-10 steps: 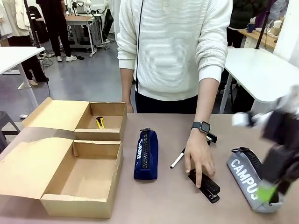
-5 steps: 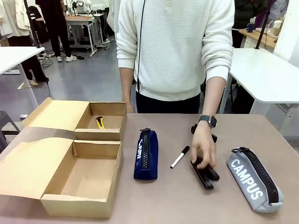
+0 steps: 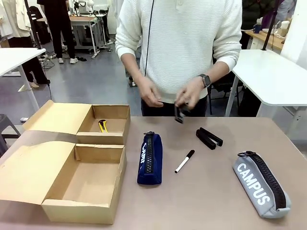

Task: Place items inside the box.
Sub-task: Pick up a Pencil pouch or Stapler and place it inside the Mailer Box closest to the robot.

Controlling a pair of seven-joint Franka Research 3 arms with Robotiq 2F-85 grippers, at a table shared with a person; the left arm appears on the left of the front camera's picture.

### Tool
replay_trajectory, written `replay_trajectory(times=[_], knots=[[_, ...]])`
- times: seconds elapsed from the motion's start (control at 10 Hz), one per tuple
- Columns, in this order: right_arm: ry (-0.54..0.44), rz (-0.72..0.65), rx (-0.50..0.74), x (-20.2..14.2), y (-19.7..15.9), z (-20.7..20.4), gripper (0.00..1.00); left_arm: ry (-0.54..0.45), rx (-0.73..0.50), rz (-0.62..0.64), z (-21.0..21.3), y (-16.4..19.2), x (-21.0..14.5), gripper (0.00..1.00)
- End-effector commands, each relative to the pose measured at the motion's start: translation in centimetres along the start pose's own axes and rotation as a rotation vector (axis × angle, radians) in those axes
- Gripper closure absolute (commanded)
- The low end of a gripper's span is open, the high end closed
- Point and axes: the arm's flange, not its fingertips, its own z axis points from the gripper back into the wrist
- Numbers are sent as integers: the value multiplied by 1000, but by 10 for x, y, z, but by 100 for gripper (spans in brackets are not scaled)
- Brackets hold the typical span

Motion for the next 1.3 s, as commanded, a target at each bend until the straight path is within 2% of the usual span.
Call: replay_trajectory(times=[0.0,0.3,0.4,0.5,0.8,1.0,1.2], knots=[[22,45,-45,-7,2,1,0,-2,-18,-21,0,-3,0,0],[23,27,-37,-2,6,-6,0,-2,-18,-21,0,-3,0,0],[15,-2,-107,-3,12,-16,0,-2,-18,-21,0,-3,0,0],[12,3,-111,-7,20,-24,0,-2,-18,-21,0,-3,0,0],[27,138,-136,-23,45,-59,0,-2,-18,-21,0,-3,0,0],[17,229,-219,-25,65,-98,0,-2,-18,-21,0,-3,0,0],[18,330,-376,-30,80,-145,0,-2,-18,-21,0,-3,0,0]])
